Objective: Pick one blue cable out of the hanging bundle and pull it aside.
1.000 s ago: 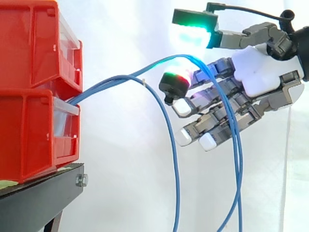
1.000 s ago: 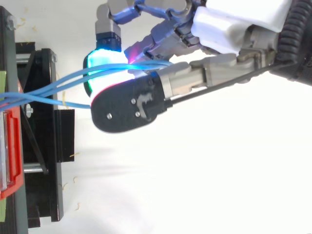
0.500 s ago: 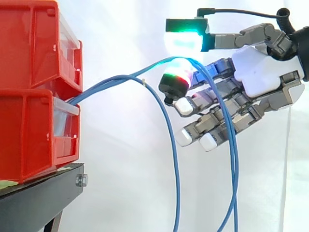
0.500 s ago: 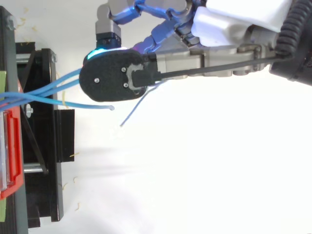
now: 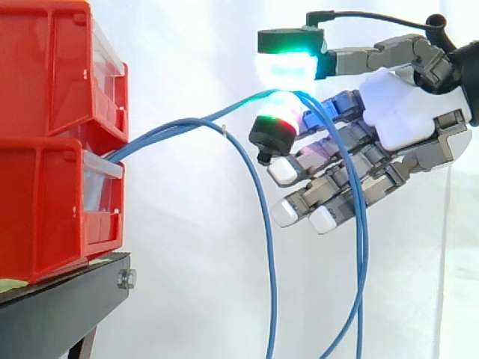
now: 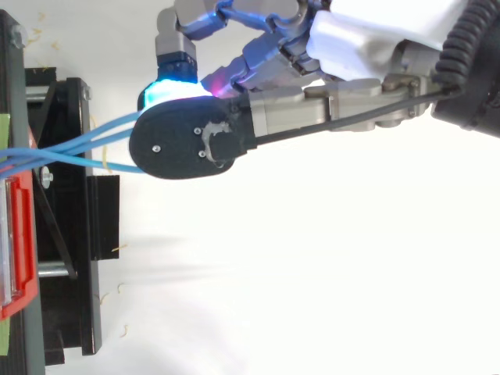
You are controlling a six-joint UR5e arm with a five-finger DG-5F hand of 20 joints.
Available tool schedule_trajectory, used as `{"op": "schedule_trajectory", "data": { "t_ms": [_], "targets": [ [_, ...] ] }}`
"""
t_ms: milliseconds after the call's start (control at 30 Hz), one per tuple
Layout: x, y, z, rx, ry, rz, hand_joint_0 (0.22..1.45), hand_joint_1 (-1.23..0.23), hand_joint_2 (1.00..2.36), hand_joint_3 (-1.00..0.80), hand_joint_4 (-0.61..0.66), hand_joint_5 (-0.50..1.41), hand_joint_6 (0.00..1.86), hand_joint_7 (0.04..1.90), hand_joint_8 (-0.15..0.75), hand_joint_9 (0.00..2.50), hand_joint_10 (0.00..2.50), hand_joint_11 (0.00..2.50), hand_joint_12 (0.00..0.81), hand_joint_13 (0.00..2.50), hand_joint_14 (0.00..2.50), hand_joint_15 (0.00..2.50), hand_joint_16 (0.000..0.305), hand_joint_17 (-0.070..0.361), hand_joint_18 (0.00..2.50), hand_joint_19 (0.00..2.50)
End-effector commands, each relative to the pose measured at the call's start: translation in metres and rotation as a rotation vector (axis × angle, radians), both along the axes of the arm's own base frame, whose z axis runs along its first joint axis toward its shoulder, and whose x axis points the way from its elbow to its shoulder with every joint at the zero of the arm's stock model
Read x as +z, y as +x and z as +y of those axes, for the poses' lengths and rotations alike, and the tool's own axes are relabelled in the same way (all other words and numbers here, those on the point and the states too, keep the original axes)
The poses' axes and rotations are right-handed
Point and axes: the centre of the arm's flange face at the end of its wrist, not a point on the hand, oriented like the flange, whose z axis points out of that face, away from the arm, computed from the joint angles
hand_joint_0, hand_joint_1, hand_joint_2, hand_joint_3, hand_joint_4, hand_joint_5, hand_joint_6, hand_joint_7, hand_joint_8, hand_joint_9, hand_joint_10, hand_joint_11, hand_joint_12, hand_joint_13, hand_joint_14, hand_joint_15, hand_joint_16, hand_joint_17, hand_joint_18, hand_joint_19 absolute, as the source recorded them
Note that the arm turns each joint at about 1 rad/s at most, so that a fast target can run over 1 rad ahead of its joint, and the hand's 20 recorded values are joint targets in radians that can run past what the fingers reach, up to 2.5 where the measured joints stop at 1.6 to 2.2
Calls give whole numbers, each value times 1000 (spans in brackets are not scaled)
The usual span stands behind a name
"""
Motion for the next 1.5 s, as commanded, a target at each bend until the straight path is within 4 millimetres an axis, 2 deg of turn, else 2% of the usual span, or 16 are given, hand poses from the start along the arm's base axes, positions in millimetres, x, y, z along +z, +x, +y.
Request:
{"op": "schedule_trajectory", "data": {
  "t_ms": [0, 67, 200, 333, 433, 500, 633, 800, 1033, 1200, 1267, 1333, 1467],
  "targets": [
    [0, 0, 0, 0, 0, 0, 828, -912, 1024, -235, -124, -188, 880, 1620, 201, 826, 19, 522, 376, 569, 18, 433, 51, 116, 456, 562],
    [0, 0, 0, 0, 0, 0, 847, -906, 1017, -312, -162, -184, 892, 1588, 197, 835, 18, 534, 370, 573, 17, 425, 50, 113, 454, 574],
    [0, 0, 0, 0, 0, 0, 839, -938, 1000, -500, -145, -172, 890, 1598, 188, 852, 17, 534, 367, 587, 18, 424, 49, 110, 499, 523],
    [0, 0, 0, 0, 0, 0, 785, -944, 1000, -500, -127, -159, 887, 1594, 193, 867, 16, 526, 370, 597, 17, 406, 49, 110, 539, 480],
    [0, 0, 0, 0, 0, 3, 700, -952, 1000, -500, -120, -144, 884, 1455, 201, 889, 18, 532, 369, 597, 17, 415, 48, 108, 535, 493],
    [0, -1, 0, 0, -1, 5, 612, -907, 1000, -500, -86, -133, 873, 1342, 214, 896, 17, 531, 376, 590, 18, 429, 48, 108, 519, 521],
    [0, -1, 0, 0, -1, 5, 475, -848, 1000, -500, -10, -130, 840, 1341, 252, 899, 16, 521, 415, 583, 17, 433, 55, 124, 528, 525],
    [0, -1, 0, 0, -1, 5, 392, -751, 1000, -500, 26, -131, 831, 1301, 298, 904, 16, 504, 468, 599, 16, 433, 65, 146, 569, 522],
    [0, -1, 0, 0, -1, 5, 388, -601, 1000, -500, 26, -126, 822, 1294, 307, 937, 13, 494, 479, 621, 16, 417, 68, 152, 606, 530],
    [0, -1, 0, 0, -1, 5, 518, -513, 1000, -500, -4, -124, 812, 1372, 269, 940, 16, 519, 426, 603, 17, 439, 56, 126, 542, 581],
    [0, -1, 0, 0, -1, 5, 557, -529, 1000, -500, -9, -124, 811, 1392, 262, 942, 18, 531, 415, 599, 17, 442, 54, 121, 529, 583],
    [0, -1, 0, 0, -1, 5, 588, -524, 1006, -419, -14, -123, 811, 1403, 253, 951, 19, 534, 411, 601, 19, 433, 53, 119, 523, 588],
    [0, -1, 0, 0, -1, 5, 584, -611, 1016, -259, -6, -121, 806, 1393, 258, 941, 17, 538, 410, 594, 18, 435, 53, 120, 521, 586]
  ]
}}
